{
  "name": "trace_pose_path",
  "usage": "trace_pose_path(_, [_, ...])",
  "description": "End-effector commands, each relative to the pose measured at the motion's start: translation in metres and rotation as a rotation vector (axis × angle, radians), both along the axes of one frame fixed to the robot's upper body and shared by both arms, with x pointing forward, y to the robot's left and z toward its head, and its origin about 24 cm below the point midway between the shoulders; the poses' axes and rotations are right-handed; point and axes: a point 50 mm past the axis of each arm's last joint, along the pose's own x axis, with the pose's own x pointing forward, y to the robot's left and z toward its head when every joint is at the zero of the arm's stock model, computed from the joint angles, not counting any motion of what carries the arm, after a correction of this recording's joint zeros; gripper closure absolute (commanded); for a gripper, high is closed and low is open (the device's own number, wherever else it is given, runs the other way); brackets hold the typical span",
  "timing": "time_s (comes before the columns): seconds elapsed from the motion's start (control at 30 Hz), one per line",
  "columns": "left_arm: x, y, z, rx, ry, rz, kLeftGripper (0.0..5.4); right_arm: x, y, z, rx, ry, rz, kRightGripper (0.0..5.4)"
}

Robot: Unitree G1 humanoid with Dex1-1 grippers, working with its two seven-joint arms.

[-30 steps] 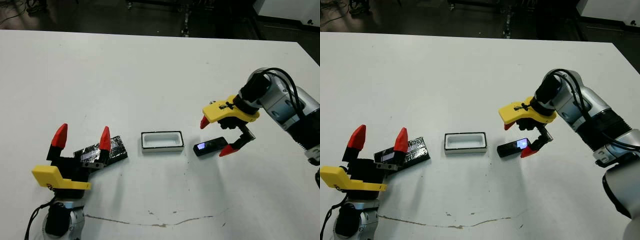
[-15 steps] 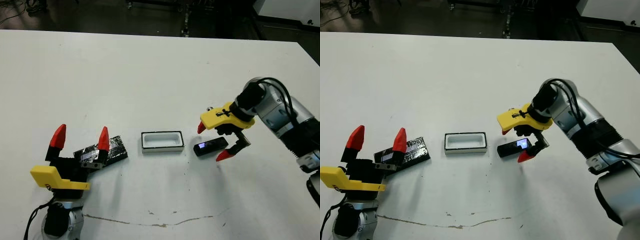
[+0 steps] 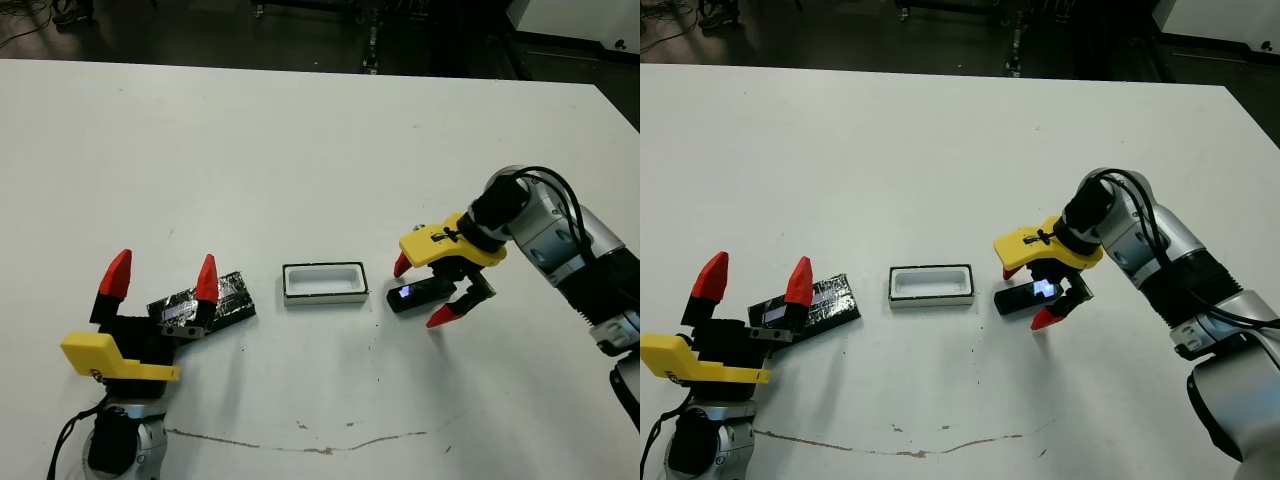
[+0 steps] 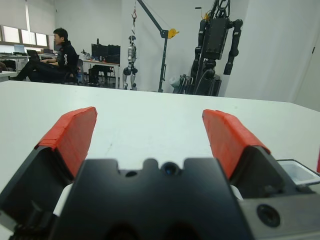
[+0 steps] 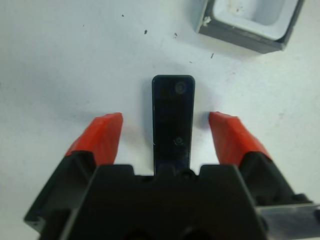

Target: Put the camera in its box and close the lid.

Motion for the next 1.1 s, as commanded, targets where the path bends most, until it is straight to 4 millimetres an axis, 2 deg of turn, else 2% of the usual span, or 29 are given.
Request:
trace_pose_path(0.03, [-0.002, 0.001, -0.003, 0.001, 0.006, 0.009, 0.0, -0.003, -0.002, -0.004, -0.018, 0.006, -0.014, 1.63])
trace_pose_path(0.47, [-0.002, 0.0, -0.001, -0.008, 0.007, 0.01, 0.0, -0.009, -0.005, -0.006, -0.026, -0.015, -0.025, 3.74])
trace_pose_path(0.6, [-0.002, 0.0, -0.001, -0.015, 0.007, 0.002, 0.0, -0.009, -0.005, -0.005, -0.016, -0.036, -0.039, 3.74])
trace_pose_path(0.9, [-0.003, -0.001, -0.001, -0.015, 0.004, -0.007, 0.0, -0.007, -0.008, -0.003, 0.188, -0.14, -0.203, 3.74])
trace_pose_path(1.1, [-0.003, 0.0, -0.001, -0.013, 0.004, -0.003, 0.0, 0.002, -0.012, 0.033, 0.336, -0.296, -0.295, 3.74])
